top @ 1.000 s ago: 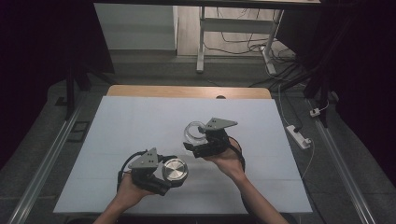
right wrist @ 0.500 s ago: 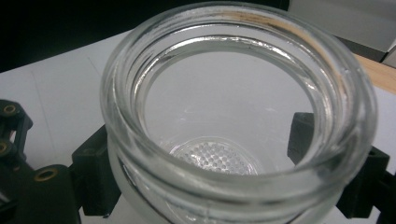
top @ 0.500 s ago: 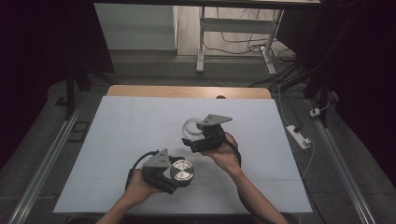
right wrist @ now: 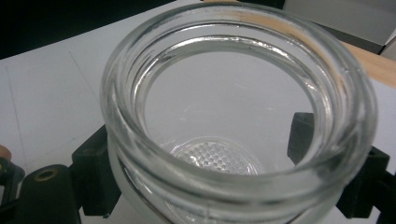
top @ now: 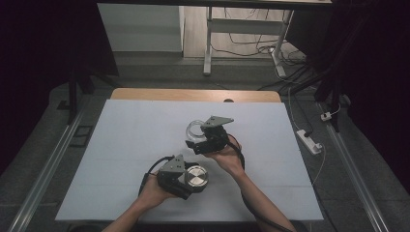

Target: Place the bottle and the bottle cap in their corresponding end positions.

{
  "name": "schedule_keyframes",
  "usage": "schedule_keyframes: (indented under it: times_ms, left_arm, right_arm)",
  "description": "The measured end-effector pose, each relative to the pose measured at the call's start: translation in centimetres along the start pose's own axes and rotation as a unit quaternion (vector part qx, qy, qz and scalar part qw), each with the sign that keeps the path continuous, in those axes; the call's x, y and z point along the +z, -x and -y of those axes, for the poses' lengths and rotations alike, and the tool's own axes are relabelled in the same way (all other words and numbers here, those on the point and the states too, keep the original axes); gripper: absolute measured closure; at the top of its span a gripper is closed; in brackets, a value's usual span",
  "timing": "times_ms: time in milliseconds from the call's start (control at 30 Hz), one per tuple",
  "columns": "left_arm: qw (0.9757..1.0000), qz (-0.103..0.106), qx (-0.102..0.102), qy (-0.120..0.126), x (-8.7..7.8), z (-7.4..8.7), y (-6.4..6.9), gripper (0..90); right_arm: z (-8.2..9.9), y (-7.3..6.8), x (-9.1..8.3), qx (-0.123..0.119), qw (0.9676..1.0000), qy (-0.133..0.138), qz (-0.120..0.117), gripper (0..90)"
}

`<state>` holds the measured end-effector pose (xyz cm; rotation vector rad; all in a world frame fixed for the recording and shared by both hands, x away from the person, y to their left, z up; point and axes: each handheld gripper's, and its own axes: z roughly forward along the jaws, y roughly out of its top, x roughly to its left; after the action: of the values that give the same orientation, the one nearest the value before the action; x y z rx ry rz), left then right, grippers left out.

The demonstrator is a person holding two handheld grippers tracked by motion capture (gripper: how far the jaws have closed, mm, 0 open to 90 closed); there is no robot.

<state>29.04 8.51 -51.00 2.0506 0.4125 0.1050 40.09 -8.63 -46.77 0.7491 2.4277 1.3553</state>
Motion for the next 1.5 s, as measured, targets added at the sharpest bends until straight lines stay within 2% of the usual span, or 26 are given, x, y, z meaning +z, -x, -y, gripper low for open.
schedule_keyframes:
  times_ms: [133,367,500,600,800,900,1067,1167,1400,1500]
  left_arm:
    - [1.0,-0.003,-0.003,-0.004,0.4,0.2,-0.3,18.9]
    - [0.9995,-0.015,-0.01,-0.027,1.3,1.1,-1.0,18.9]
    - [0.9985,-0.027,-0.015,-0.046,1.7,1.5,-1.4,18.9]
    - [0.998,-0.033,-0.017,-0.051,1.8,1.6,-1.5,18.9]
    - [0.9968,-0.037,-0.02,-0.068,2.3,1.8,-1.7,18.9]
    - [0.995,-0.042,-0.024,-0.087,2.8,1.7,-1.9,18.9]
    - [0.9933,-0.047,-0.028,-0.102,3.1,1.6,-2.0,18.9]
    - [0.9906,-0.057,-0.027,-0.121,3.3,1.5,-2.0,18.9]
    - [0.9874,-0.071,-0.03,-0.138,3.6,1.4,-1.9,18.6]
    - [0.9861,-0.079,-0.02,-0.145,3.7,1.4,-1.8,18.4]
  right_arm:
    - [0.0,0.3,0.5,0.002,1.0,-0.001,0.005,14.8]
    - [0.0,1.0,1.5,0.006,0.9999,-0.005,0.011,14.8]
    - [-0.1,1.6,2.4,0.008,0.9998,-0.006,0.017,14.8]
    - [-0.1,1.9,2.8,0.007,0.9997,-0.008,0.02,14.8]
    - [-0.1,2.4,3.6,0.007,0.9996,-0.011,0.026,14.8]
    - [0.1,2.6,4.0,0.007,0.9995,-0.012,0.027,14.8]
    - [0.4,2.9,4.6,0.005,0.9993,-0.02,0.032,14.8]
    - [0.5,3.0,4.8,0.007,0.9992,-0.022,0.033,14.8]
    - [1.0,3.3,5.3,0.011,0.9988,-0.034,0.033,14.7]
    - [1.2,3.3,5.6,0.011,0.9986,-0.043,0.03,14.7]
